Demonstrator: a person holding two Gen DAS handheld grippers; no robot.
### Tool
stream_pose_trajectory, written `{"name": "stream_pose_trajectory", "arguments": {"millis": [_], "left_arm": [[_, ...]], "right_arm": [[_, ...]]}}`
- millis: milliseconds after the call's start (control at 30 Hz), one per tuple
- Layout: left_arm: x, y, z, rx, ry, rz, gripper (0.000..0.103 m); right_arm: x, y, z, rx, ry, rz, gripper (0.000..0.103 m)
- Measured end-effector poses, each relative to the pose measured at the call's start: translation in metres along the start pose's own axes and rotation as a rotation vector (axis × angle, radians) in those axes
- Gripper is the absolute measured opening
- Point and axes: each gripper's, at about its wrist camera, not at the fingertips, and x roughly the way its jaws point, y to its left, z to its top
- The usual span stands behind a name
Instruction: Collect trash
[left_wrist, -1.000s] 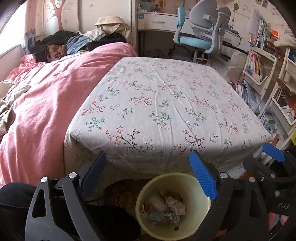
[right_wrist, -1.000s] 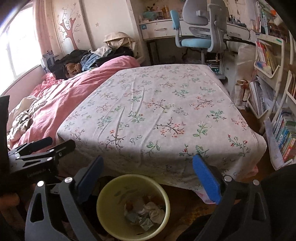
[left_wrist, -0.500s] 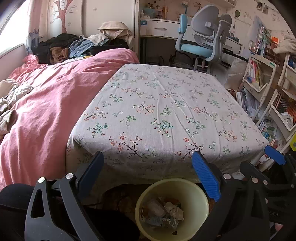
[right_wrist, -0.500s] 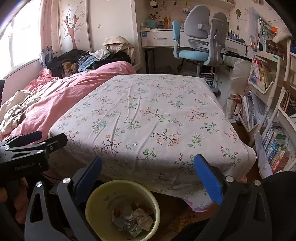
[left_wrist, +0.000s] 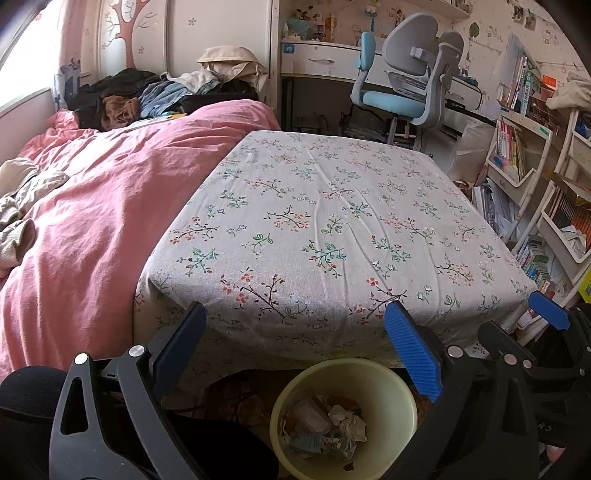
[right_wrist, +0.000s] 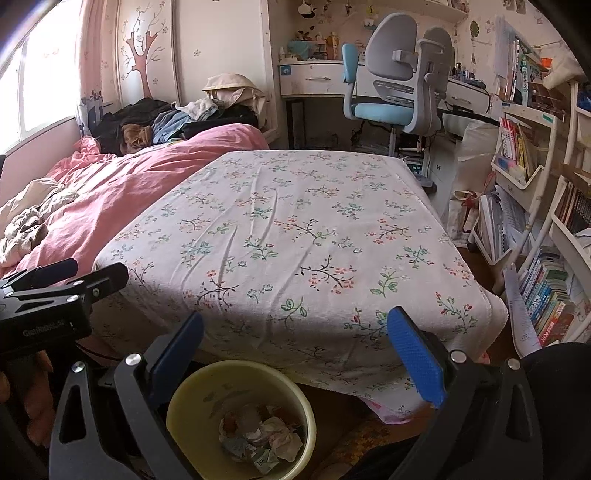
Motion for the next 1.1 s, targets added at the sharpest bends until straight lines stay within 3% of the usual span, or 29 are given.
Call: {"name": "stream_pose_trajectory", "arguments": {"millis": [1100], "left_arm": [[-0.0009, 0.0042, 0.0014, -0.012, 0.002, 0.032, 0.096]], "right_arm": [[-0.002, 0.0034, -0.0006, -0.014, -0.002, -0.017, 0.095]]}}
